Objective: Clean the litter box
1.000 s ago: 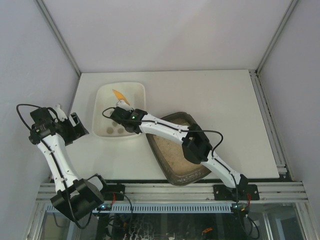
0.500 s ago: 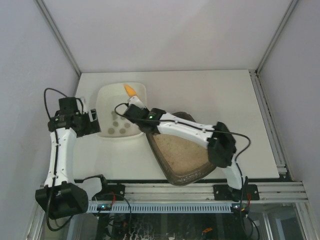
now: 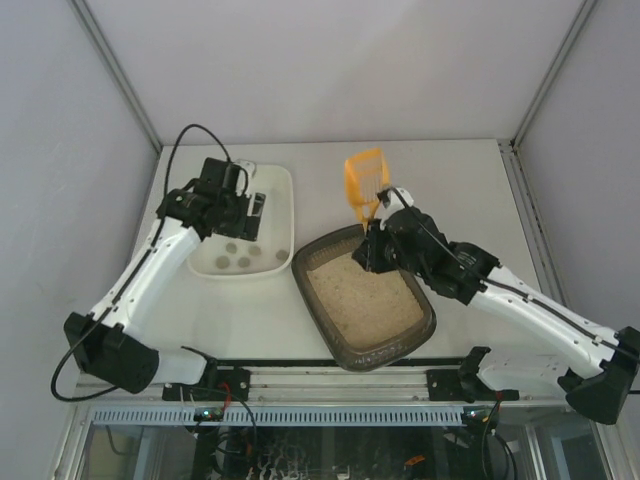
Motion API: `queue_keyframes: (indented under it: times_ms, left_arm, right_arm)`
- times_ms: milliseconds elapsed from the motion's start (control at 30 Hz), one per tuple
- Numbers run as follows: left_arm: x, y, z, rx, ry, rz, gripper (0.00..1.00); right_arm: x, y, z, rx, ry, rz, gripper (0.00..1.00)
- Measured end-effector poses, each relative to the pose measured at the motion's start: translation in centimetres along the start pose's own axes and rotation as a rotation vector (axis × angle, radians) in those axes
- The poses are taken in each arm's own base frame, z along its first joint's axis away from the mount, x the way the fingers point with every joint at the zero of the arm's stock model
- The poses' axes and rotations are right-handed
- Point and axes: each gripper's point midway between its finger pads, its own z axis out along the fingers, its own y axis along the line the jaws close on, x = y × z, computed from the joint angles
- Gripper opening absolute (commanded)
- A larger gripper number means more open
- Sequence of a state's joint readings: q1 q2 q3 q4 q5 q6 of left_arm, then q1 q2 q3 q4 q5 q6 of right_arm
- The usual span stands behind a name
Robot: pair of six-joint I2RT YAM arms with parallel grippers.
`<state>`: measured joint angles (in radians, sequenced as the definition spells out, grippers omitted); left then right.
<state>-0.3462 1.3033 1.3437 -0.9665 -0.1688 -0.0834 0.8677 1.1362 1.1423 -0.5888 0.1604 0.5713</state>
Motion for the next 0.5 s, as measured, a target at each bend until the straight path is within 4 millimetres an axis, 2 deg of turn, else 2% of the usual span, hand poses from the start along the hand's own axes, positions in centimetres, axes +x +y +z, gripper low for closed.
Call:
queue_keyframes:
  times_ms: [100,200,267,367,500]
  left_arm:
    - [0.4,-2.9,1.8,0.044,0.057,0.085,0.84]
    - [1.4,-7.1,2.4,0.078,0.084,0.203,0.86]
    - [2.6,-10.0,3.0,0.091,0.115,0.262,0.86]
    - [3.9,-12.4,3.7,0.073,0.180,0.274,0.85]
    - [3.2,-14.3,5.0,0.058,0.209,0.185,0.85]
  right_arm:
    - [3.4,-0.9,-0.9,-0.019,0.069,0.049,0.00]
    - [7.3,-2.6,-1.9,-0.017,0.136,0.105,0.00]
    - [9.0,-3.6,-2.4,-0.020,0.153,0.152,0.00]
    - [10.6,-4.6,-2.9,-0.027,0.165,0.220,0.00]
    - [11.8,-4.6,-2.7,-0.044,0.219,0.281,0.00]
